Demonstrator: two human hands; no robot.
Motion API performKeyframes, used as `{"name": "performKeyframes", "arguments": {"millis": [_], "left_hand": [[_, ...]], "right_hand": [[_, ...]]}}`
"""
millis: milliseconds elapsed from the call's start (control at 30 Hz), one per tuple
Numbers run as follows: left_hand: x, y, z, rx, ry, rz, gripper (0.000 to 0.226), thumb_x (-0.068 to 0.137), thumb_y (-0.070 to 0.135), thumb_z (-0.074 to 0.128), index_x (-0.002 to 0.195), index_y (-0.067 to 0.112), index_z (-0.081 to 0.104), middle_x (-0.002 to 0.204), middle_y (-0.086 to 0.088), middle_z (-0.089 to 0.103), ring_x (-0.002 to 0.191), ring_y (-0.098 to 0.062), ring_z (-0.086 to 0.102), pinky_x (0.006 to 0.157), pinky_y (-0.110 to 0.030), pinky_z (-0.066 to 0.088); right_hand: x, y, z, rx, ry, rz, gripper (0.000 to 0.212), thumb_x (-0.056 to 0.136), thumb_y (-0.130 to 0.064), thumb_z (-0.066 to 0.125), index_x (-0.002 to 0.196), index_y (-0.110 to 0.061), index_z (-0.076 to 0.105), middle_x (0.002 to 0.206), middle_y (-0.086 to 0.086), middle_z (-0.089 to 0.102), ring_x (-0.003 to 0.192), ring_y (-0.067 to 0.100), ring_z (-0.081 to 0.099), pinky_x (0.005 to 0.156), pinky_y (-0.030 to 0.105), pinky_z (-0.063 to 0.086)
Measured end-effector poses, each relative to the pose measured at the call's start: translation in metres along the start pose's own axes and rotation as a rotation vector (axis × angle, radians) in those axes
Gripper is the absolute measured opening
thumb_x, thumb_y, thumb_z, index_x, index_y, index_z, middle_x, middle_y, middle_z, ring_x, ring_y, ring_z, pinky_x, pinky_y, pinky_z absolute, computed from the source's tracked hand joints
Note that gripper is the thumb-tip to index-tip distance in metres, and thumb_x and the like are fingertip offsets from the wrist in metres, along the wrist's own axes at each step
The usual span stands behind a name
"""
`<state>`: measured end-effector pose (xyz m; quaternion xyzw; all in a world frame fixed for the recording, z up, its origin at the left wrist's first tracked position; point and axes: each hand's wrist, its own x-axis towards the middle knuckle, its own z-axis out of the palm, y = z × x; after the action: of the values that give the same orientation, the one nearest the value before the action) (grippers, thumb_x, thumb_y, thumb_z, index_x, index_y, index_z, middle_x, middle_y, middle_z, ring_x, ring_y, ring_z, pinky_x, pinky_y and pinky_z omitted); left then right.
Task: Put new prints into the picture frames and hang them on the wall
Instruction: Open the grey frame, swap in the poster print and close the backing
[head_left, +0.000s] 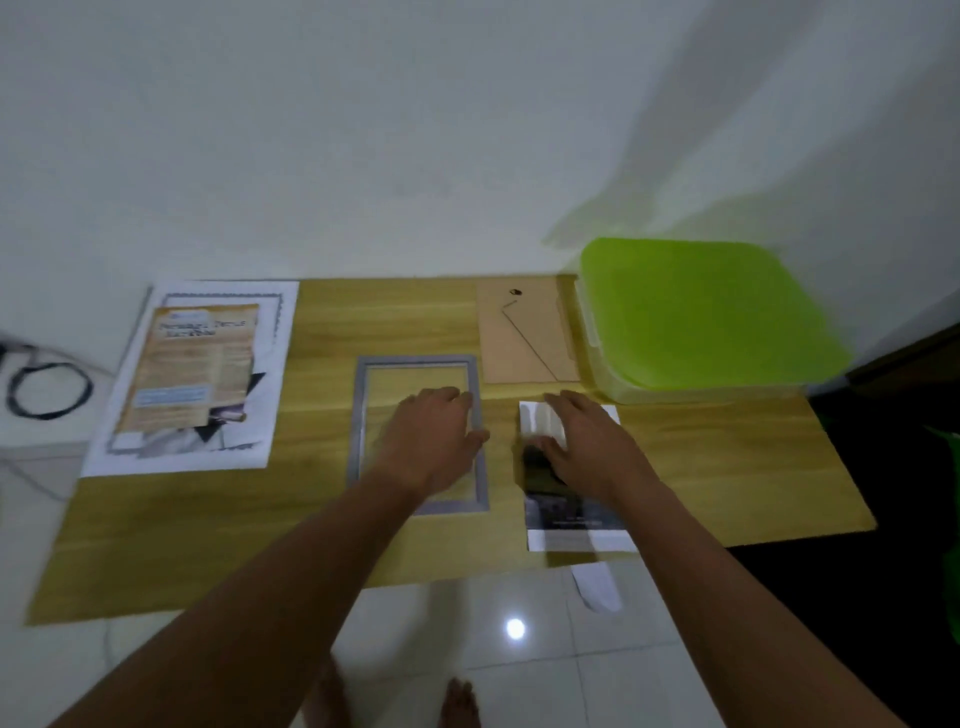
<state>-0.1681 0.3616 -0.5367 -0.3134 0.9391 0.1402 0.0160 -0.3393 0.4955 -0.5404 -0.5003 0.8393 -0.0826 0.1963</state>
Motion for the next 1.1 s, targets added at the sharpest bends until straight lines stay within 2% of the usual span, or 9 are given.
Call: {"name": "performKeyframes", "arguments": {"millis": [100,267,400,600,700,767,833,1000,1100], "left_hand": [[-0.018,-0.049,-0.025,-0.024,0.049,-0.11,0.052,0.096,0.048,0.048,0.135,0.014,0.052,0.133,-0.006,0.057,0.12,-0.028,0.053,0.097,-0.042,0.046],[-0.05,-0.146,-0.054,-0.076,0.067,-0.302,0.054,0.097,0.044,0.048,0.14,0.012,0.047,0.138,-0.01,0.053,0.126,-0.03,0.048,0.103,-0.042,0.042],[-0.069,-0.219,-0.068,-0.126,0.099,-0.424,0.047,0.094,0.041,0.052,0.13,0.01,0.055,0.125,-0.011,0.061,0.117,-0.031,0.054,0.096,-0.042,0.045],[-0.075,-0.302,-0.074,-0.192,0.111,-0.515,0.046,0.091,0.034,0.061,0.128,0.007,0.057,0.127,-0.013,0.06,0.118,-0.032,0.053,0.096,-0.041,0.046],[-0.07,-0.335,-0.064,-0.178,0.104,-0.527,0.044,0.088,0.037,0.065,0.124,0.013,0.058,0.125,-0.009,0.059,0.117,-0.029,0.052,0.091,-0.039,0.048],[-0.068,-0.351,-0.057,-0.184,0.077,-0.548,0.05,0.086,0.039,0.067,0.128,0.014,0.054,0.132,-0.009,0.053,0.123,-0.03,0.047,0.094,-0.041,0.047],[-0.067,-0.363,-0.051,-0.196,0.057,-0.575,0.057,0.085,0.04,0.07,0.132,0.013,0.049,0.137,-0.011,0.048,0.124,-0.03,0.044,0.094,-0.042,0.046],[-0.067,-0.378,-0.042,-0.298,0.132,-0.614,0.058,0.074,0.037,0.081,0.119,0.012,0.054,0.123,-0.01,0.056,0.108,-0.029,0.056,0.083,-0.042,0.055],[-0.067,-0.381,-0.042,-0.318,0.19,-0.618,0.059,0.065,0.033,0.087,0.112,0.017,0.053,0.11,-0.007,0.059,0.097,-0.027,0.06,0.078,-0.044,0.056]], "right_hand": [[0.023,-0.052,-0.003,-0.04,-0.024,-0.082,0.059,0.1,-0.031,0.052,0.152,-0.015,0.032,0.155,0.009,0.033,0.14,0.028,0.034,0.107,0.041,0.041],[0.064,-0.15,0.005,-0.064,-0.019,-0.186,0.051,0.1,-0.033,0.051,0.145,-0.013,0.041,0.144,0.008,0.044,0.129,0.028,0.047,0.097,0.041,0.048],[0.094,-0.225,0.025,-0.075,-0.081,-0.227,0.052,0.101,-0.032,0.05,0.146,-0.01,0.04,0.145,0.009,0.045,0.131,0.029,0.046,0.1,0.042,0.046],[0.13,-0.314,0.079,-0.03,-0.111,-0.234,0.046,0.098,-0.031,0.053,0.138,-0.01,0.046,0.139,0.01,0.05,0.128,0.029,0.047,0.099,0.042,0.047],[0.145,-0.342,0.113,-0.006,-0.095,-0.231,0.047,0.096,-0.029,0.056,0.138,-0.01,0.045,0.14,0.009,0.046,0.13,0.027,0.044,0.1,0.04,0.047],[0.154,-0.354,0.129,-0.02,-0.093,-0.235,0.057,0.096,-0.03,0.055,0.145,-0.009,0.036,0.151,0.012,0.034,0.14,0.029,0.034,0.111,0.042,0.038],[0.161,-0.362,0.142,-0.084,-0.075,-0.234,0.057,0.098,-0.035,0.051,0.145,-0.009,0.033,0.152,0.014,0.028,0.142,0.031,0.028,0.114,0.048,0.031],[0.161,-0.369,0.163,-0.15,-0.036,-0.226,0.043,0.096,-0.041,0.048,0.127,-0.012,0.041,0.136,0.008,0.043,0.131,0.027,0.035,0.108,0.054,0.029],[0.16,-0.372,0.166,-0.134,-0.018,-0.221,0.044,0.096,-0.042,0.05,0.129,-0.014,0.042,0.138,0.007,0.043,0.133,0.026,0.035,0.11,0.056,0.025]]}}
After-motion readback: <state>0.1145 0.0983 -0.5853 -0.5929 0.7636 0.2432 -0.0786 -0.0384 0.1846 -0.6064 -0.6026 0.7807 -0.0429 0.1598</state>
